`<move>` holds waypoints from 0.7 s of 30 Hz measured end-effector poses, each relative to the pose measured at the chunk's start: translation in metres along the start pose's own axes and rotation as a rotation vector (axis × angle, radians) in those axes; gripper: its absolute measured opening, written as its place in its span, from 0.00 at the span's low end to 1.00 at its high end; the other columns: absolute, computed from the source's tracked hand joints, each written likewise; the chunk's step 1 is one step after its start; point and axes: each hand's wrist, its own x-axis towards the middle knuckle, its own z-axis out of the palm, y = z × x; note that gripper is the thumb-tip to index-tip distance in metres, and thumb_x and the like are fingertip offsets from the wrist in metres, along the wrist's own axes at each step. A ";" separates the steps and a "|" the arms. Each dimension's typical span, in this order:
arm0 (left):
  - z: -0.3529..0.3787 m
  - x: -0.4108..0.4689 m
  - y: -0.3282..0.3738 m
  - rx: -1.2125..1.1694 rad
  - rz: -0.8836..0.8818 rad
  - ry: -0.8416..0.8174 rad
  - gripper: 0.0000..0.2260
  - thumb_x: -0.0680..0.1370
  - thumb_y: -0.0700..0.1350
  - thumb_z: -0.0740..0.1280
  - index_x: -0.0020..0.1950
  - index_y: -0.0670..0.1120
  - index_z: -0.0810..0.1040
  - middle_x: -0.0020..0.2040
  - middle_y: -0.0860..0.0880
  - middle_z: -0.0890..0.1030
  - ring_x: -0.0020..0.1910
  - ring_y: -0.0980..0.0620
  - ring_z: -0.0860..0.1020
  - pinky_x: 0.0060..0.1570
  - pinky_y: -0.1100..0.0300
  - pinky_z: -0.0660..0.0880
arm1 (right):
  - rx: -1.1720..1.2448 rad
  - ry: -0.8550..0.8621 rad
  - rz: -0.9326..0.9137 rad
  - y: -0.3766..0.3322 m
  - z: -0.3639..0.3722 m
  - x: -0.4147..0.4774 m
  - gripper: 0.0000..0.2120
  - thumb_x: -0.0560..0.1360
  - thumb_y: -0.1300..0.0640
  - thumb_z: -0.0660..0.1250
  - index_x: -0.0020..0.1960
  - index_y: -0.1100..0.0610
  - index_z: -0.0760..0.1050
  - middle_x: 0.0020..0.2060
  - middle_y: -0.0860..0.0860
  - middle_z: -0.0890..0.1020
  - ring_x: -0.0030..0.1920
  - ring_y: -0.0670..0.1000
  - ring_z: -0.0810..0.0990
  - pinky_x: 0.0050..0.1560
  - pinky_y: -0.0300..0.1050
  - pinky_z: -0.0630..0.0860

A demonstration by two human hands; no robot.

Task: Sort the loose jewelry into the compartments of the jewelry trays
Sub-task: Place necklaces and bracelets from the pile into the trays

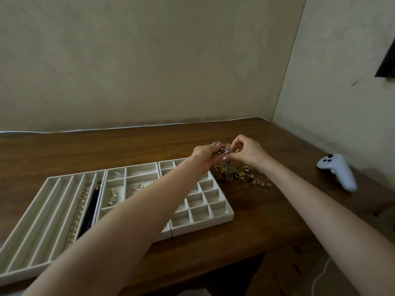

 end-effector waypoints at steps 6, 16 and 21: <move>-0.001 -0.001 0.001 -0.040 -0.014 0.006 0.09 0.77 0.34 0.63 0.55 0.34 0.76 0.55 0.39 0.77 0.49 0.46 0.79 0.34 0.61 0.80 | -0.083 -0.012 -0.054 0.002 0.002 0.003 0.07 0.69 0.53 0.74 0.39 0.54 0.78 0.47 0.50 0.75 0.49 0.49 0.73 0.47 0.43 0.69; -0.007 0.005 -0.005 0.508 0.207 0.091 0.06 0.76 0.39 0.67 0.39 0.40 0.76 0.40 0.45 0.80 0.36 0.54 0.79 0.36 0.66 0.79 | 0.648 -0.023 0.037 -0.004 -0.021 0.006 0.07 0.75 0.61 0.64 0.38 0.56 0.72 0.36 0.52 0.78 0.38 0.48 0.77 0.39 0.40 0.75; -0.002 0.001 -0.008 1.012 0.330 0.136 0.06 0.77 0.42 0.65 0.51 0.40 0.78 0.42 0.49 0.77 0.40 0.54 0.75 0.43 0.62 0.75 | 0.728 0.009 -0.010 -0.011 -0.027 0.011 0.06 0.75 0.60 0.63 0.39 0.56 0.73 0.35 0.52 0.78 0.39 0.50 0.76 0.46 0.47 0.74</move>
